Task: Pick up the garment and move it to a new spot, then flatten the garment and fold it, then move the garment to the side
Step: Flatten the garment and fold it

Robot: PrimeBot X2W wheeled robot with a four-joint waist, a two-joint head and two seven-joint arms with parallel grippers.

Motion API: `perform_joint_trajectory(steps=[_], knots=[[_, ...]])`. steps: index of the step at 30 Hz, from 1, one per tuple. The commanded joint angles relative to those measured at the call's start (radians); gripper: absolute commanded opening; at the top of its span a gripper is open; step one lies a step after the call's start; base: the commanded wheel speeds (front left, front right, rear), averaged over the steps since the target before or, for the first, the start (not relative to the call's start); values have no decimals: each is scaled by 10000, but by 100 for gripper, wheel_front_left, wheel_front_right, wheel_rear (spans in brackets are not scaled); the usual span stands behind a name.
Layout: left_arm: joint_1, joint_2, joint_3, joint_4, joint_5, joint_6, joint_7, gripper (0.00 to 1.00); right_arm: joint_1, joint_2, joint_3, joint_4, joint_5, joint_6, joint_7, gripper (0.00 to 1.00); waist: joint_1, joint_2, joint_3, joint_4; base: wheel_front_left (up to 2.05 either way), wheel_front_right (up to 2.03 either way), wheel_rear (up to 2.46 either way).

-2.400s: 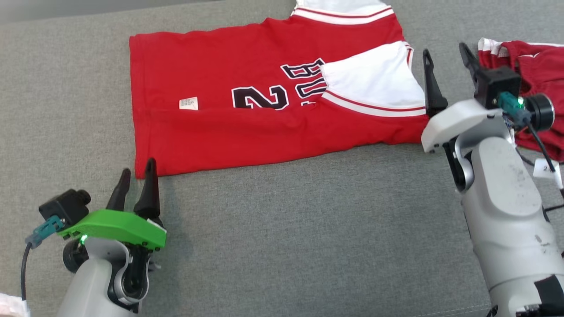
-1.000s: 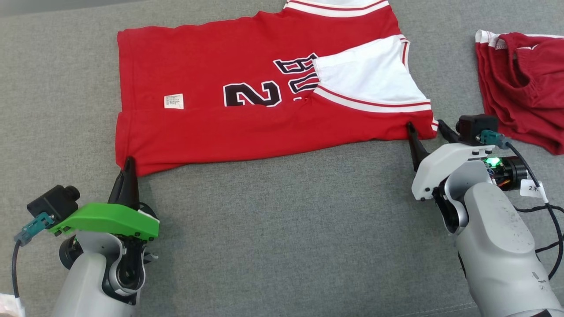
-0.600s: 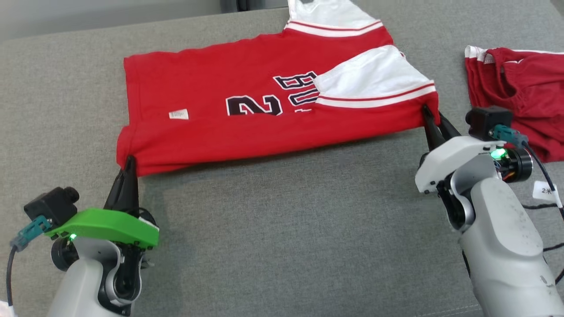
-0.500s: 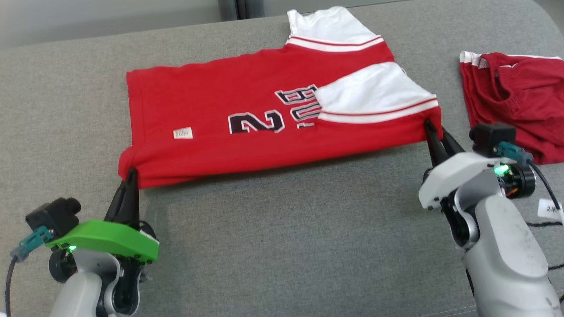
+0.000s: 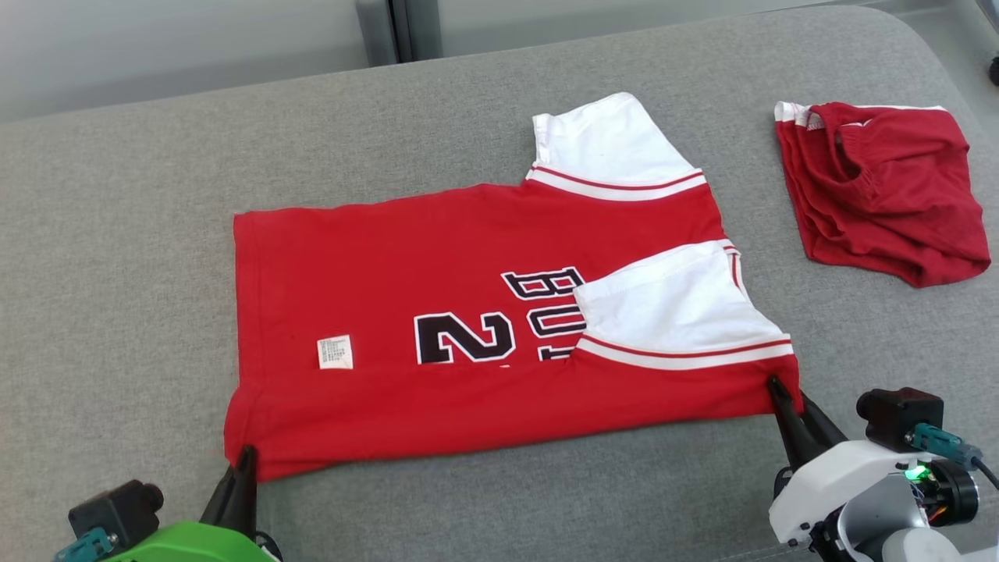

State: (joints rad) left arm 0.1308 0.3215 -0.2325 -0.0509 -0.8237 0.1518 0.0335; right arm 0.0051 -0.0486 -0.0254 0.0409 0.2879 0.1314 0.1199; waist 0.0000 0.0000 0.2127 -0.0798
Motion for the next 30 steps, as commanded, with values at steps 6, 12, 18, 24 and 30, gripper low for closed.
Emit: perform_joint_trajectory(steps=[6,12,18,24,30], knots=[[456,116,-107,-13,167,364,138,40,141,-41,-99,217,-164,-16,-185,100,0,0,18,-82,0,0,0],[697,370,50,-481,297,552,100,100,171,-39,-549,105,-436,-16,-342,100,0,0,7,19,0,0,0],[48,1010,325,-987,702,456,32,100,-316,-35,-878,-243,-791,-16,-511,100,0,0,17,32,0,0,0],[-2214,1548,-157,-326,1331,-332,377,100,-1053,-36,-591,-343,-1184,-16,-473,100,0,0,239,-24,0,0,0],[-4846,1401,-844,1688,1692,-1058,1042,100,-2032,-36,51,-170,-1464,-15,-383,100,0,0,881,-317,0,0,0]])
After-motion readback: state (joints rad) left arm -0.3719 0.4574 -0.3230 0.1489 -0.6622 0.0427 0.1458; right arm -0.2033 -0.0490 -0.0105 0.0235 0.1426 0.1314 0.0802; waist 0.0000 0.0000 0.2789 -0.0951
